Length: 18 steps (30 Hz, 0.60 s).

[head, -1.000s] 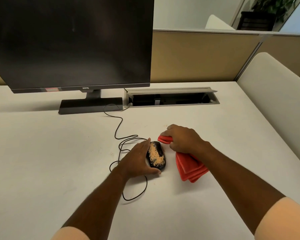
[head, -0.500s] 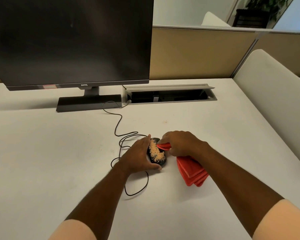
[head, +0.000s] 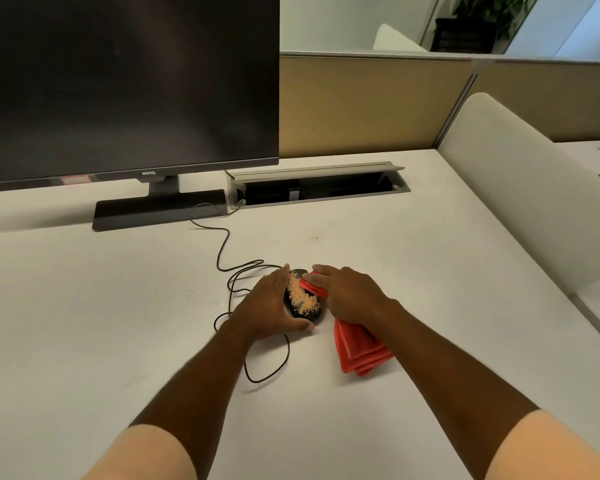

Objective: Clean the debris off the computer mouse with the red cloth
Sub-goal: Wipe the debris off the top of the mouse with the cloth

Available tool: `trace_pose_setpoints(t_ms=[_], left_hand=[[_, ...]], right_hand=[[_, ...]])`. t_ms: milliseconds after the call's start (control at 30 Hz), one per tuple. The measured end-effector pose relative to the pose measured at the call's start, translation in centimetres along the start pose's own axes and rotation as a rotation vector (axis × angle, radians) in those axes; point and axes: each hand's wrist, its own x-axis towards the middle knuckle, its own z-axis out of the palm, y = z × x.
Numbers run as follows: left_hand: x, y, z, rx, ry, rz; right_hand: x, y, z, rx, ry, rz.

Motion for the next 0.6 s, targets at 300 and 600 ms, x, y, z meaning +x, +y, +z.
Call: trace_pose_setpoints(t_ms=[300,600], left_hand=[[0.1,-0.3,0.3,0.027,0.003,-0.007],[0.1,-0.3,0.3,0.025,0.011,0.01]], right_hand=[[-1.8,2.3,-0.3,0.058,0.017,-0.029],[-0.5,0.1,-0.3,-0.018,0.048,-0.079]])
